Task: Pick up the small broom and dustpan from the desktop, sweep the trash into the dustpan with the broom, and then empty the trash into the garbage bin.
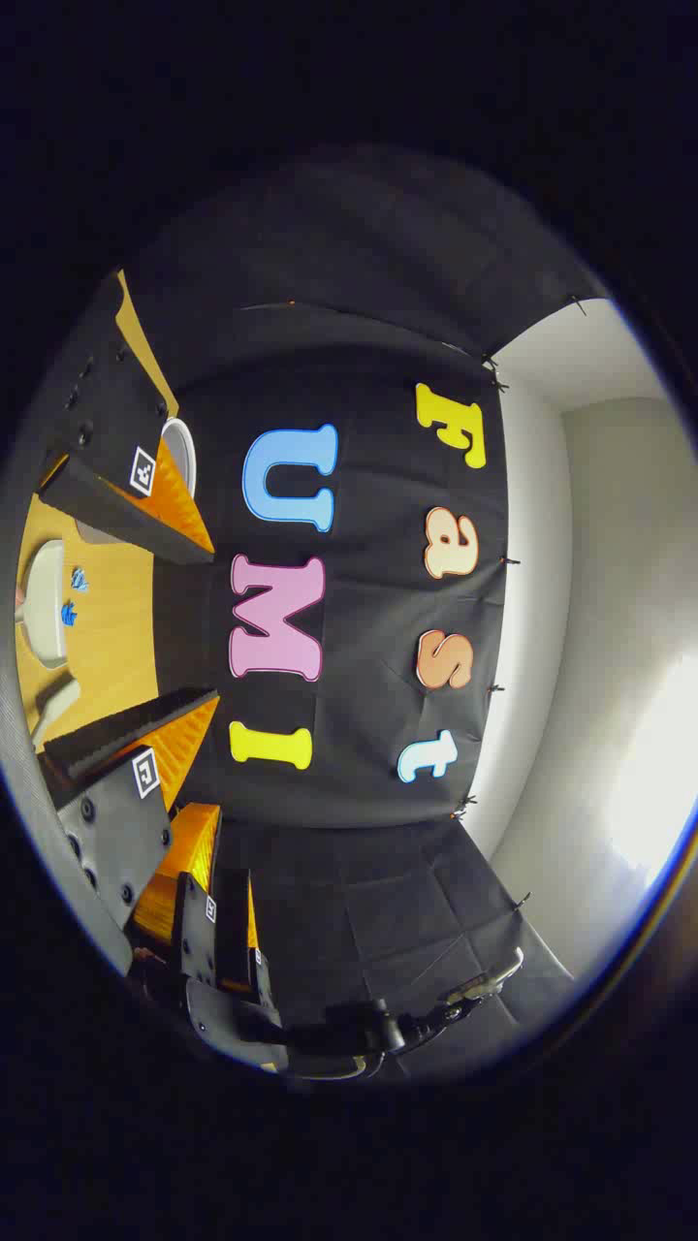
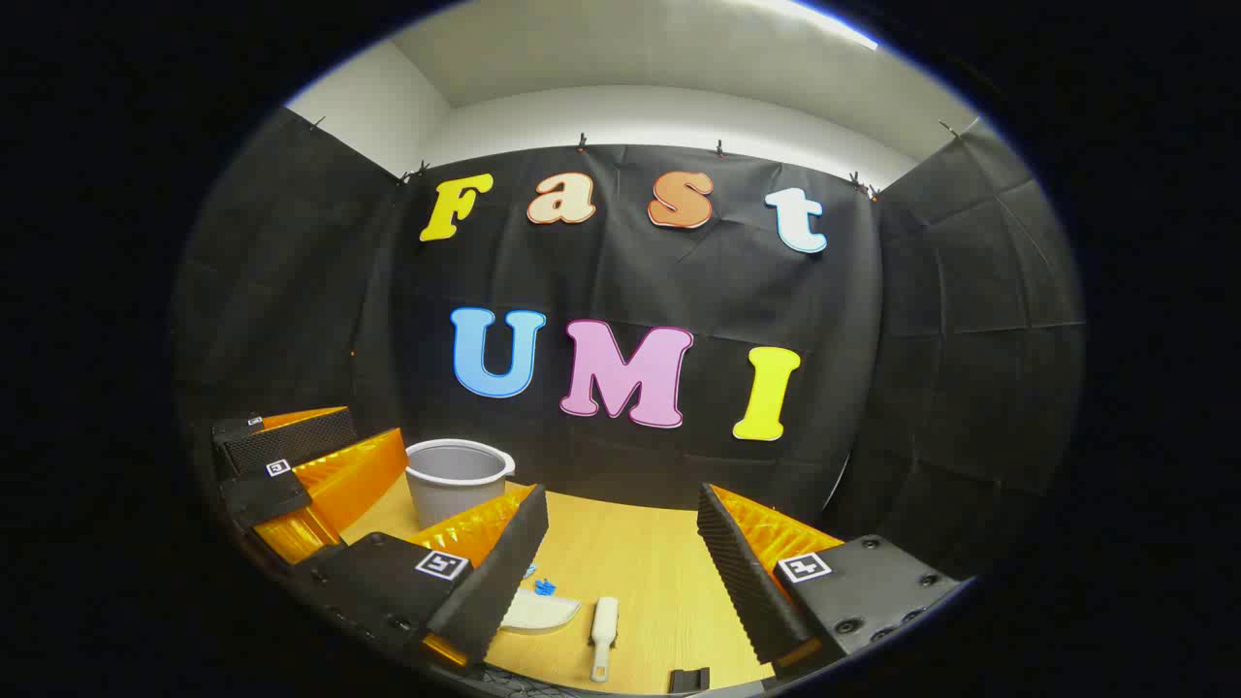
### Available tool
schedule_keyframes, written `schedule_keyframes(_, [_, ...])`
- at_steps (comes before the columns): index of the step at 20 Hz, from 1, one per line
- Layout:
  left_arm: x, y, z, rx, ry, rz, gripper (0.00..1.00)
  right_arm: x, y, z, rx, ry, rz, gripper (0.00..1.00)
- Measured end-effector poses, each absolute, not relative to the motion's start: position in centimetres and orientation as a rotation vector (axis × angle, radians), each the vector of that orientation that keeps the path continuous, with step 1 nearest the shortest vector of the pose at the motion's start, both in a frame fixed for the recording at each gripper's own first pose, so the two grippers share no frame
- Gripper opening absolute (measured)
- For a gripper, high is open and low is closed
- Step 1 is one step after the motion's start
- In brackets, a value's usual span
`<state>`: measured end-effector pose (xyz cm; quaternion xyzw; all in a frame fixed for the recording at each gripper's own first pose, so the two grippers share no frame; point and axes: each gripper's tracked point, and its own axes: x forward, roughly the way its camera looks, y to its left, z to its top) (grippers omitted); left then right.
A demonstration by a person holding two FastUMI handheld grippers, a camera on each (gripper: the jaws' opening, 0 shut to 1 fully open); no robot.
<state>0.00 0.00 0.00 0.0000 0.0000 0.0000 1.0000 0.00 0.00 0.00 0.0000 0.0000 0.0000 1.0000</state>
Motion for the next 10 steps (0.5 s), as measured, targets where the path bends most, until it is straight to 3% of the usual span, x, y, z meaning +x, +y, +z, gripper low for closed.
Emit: schedule_keyframes(10, [0.08, -0.1, -0.13, 0.021, -0.003, -0.008, 0.77, 0.85, 0.43, -0.9, 0.001, 0.007, 0.02, 0.99])
